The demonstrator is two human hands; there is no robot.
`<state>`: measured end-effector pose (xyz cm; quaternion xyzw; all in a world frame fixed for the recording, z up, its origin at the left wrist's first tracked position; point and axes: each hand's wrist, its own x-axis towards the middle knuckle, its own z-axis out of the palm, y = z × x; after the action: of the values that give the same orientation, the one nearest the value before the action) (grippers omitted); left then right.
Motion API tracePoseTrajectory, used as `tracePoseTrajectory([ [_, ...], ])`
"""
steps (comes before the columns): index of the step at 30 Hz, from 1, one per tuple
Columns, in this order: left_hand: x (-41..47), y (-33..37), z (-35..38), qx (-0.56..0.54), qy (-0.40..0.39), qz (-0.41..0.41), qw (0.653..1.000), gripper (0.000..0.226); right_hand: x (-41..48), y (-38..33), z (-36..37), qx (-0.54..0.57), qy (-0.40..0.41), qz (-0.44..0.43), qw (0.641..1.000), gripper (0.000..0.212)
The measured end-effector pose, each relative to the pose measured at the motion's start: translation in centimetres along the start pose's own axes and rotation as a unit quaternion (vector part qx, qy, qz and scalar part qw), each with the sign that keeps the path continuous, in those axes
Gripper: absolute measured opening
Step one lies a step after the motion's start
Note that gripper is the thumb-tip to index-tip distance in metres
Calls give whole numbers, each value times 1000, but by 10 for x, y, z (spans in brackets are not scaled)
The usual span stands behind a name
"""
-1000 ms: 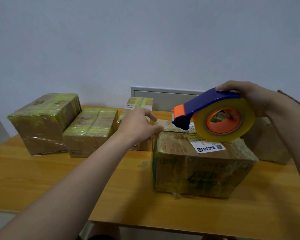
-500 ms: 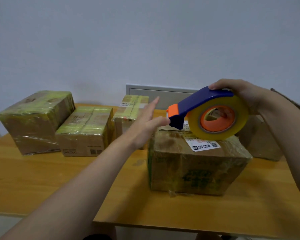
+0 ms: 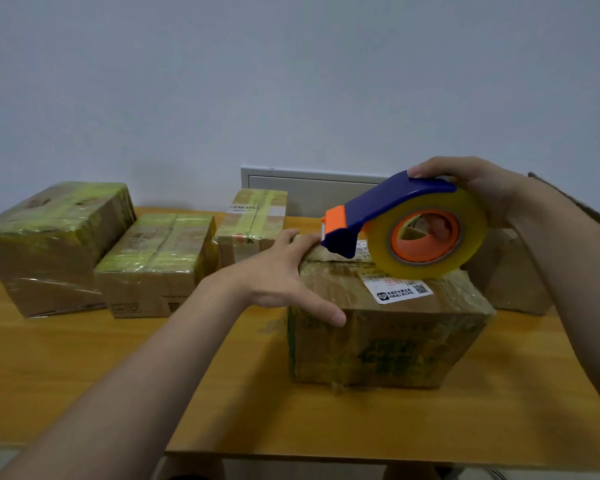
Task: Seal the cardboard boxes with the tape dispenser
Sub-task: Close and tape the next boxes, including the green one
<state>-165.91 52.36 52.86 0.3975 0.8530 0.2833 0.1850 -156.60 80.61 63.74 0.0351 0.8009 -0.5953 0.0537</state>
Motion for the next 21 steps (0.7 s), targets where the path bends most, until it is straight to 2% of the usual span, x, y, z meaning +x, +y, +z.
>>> tracePoseTrajectory([
  [5,-1,5,-14,59,-8,26,998,123,-11,-6,-4,16,-42,6,999,33],
  [9,-11,4,-20,78,-15,48,996,128,-22,-15,1,-11,-87,29,996,59],
  [14,-30,-6,-25,82,-6,55,995,133,-25,-20,12,-20,-117,35,992,64],
  [17,-39,-9,-22,66,1,53,996,134,-26,-28,22,-67,-144,43,986,60],
  [21,-45,-15,-22,53,-1,46,998,131,-31,-34,23,-98,-138,50,984,60],
])
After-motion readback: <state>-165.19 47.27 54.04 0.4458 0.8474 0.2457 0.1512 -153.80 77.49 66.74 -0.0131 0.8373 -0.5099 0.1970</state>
